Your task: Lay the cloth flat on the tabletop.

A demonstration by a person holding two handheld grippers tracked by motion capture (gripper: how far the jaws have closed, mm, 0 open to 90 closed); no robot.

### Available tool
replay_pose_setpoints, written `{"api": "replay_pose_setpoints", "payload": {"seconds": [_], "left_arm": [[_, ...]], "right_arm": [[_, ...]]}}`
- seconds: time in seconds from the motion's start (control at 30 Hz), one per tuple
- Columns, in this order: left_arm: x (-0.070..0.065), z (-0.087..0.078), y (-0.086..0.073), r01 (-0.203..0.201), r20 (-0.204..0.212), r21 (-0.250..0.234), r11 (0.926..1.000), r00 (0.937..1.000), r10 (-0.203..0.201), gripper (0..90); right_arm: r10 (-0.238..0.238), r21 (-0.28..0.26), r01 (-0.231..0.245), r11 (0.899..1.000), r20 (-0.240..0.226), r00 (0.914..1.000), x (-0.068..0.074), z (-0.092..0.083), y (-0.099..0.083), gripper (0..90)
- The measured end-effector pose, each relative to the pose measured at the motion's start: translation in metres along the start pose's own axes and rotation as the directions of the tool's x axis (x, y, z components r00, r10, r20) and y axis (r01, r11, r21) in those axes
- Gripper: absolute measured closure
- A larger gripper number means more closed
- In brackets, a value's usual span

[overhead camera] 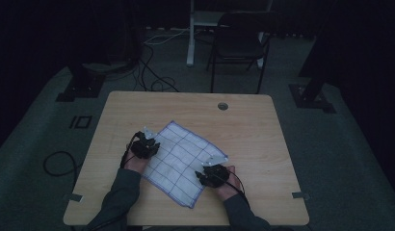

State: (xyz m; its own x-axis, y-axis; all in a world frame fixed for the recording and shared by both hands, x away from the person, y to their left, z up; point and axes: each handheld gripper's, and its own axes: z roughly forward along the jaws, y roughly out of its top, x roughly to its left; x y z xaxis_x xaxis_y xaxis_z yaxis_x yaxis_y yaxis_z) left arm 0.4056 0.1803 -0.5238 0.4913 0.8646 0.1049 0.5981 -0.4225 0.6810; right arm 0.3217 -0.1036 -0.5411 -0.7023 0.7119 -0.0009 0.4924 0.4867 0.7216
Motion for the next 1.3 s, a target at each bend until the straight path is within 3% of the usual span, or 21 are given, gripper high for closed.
{"api": "replay_pose_setpoints", "payload": {"seconds": [0.13, 0.33, 0.53, 0.57, 0.67, 1.1, 1.3], "left_arm": [[0.002, 0.004, -0.005, 0.005, 0.003, 0.025, 0.9997, 1.0, -0.005, 75.1], [0.0, 0.003, -0.009, 0.014, 0.028, 0.011, 0.9998, 0.9995, -0.015, 76.6], [-0.006, 0.0, -0.013, 0.019, 0.051, 0.002, 0.9998, 0.9985, -0.019, 76.9], [-0.01, -0.003, -0.016, 0.029, 0.063, -0.008, 0.9995, 0.9976, -0.028, 77.1], [-0.014, -0.005, -0.021, 0.044, 0.076, -0.023, 0.9988, 0.9962, -0.042, 77.1], [-0.03, -0.013, -0.03, 0.052, 0.114, -0.041, 0.9978, 0.9923, -0.047, 77.2], [-0.037, -0.016, -0.033, 0.065, 0.117, -0.046, 0.9968, 0.9914, -0.059, 77.2]], "right_arm": [[-0.002, 0.005, 0.001, 1.0, 0.004, 1.0, -0.004, -0.002, -0.002, 57.3], [0.01, 0.003, -0.01, 1.0, 0.028, 0.9996, -0.017, -0.005, -0.005, 57.0], [0.047, 0.003, -0.048, 0.999, 0.064, 0.9968, -0.039, -0.006, -0.006, 57.1], [0.071, 0.007, -0.071, 0.997, 0.087, 0.9937, -0.051, -0.006, -0.005, 56.9], [0.088, 0.002, -0.088, 0.996, 0.098, 0.9913, -0.06, -0.005, -0.004, 57.4], [0.112, -0.029, -0.11, 0.994, 0.126, 0.9857, -0.088, 0.0, -0.003, 58.1], [0.112, -0.039, -0.108, 0.993, 0.122, 0.9861, -0.092, 0.0, -0.004, 58.3]]}}
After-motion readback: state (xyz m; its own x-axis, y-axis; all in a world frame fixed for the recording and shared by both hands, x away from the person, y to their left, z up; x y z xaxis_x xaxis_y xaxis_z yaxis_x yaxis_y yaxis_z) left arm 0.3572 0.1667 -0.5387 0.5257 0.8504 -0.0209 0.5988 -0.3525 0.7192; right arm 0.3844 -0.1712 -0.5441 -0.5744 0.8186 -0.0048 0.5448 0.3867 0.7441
